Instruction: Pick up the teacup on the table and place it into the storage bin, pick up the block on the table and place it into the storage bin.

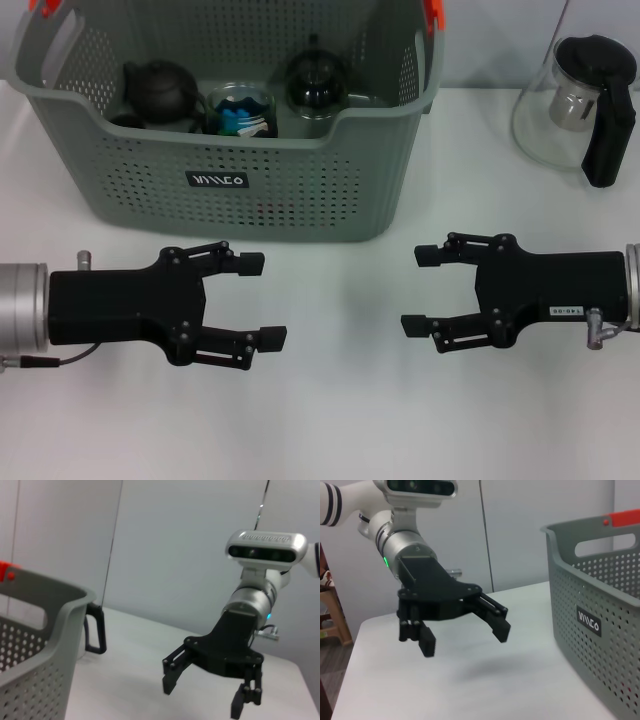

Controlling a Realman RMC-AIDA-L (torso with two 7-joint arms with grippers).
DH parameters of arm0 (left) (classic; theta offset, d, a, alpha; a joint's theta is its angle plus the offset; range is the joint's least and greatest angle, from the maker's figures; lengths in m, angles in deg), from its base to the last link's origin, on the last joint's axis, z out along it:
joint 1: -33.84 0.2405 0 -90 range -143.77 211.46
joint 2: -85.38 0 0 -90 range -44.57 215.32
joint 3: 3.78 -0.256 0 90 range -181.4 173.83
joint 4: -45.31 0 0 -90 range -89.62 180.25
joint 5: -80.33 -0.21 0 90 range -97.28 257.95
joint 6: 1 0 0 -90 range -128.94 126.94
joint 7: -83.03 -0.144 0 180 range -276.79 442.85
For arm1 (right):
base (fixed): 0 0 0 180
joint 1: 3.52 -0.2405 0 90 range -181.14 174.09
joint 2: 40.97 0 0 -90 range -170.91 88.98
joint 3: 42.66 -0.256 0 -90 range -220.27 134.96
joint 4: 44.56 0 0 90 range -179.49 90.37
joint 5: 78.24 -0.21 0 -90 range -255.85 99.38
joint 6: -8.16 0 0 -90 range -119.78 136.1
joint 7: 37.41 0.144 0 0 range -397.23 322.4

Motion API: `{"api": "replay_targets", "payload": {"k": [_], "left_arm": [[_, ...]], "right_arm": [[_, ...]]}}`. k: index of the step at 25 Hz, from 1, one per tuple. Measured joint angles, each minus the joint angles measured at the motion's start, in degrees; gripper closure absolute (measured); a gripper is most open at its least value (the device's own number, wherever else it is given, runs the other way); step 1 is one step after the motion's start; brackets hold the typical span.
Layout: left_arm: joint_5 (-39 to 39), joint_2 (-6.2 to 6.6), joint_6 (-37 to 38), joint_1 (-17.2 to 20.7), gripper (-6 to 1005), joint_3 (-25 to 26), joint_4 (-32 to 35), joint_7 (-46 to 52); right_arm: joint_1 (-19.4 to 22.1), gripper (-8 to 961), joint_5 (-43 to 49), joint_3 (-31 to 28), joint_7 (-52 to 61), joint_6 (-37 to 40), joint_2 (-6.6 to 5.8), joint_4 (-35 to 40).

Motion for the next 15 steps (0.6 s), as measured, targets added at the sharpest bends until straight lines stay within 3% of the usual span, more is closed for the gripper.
{"api": "replay_targets", "payload": {"k": [15], "left_arm": [[-3.50, 0.34, -4.17, -1.54, 47, -0.79, -3.00, -0.11]], "right_arm": [[-0.43, 29, 2.16, -0.20, 0.56, -1.09, 0.49, -0.21]]}}
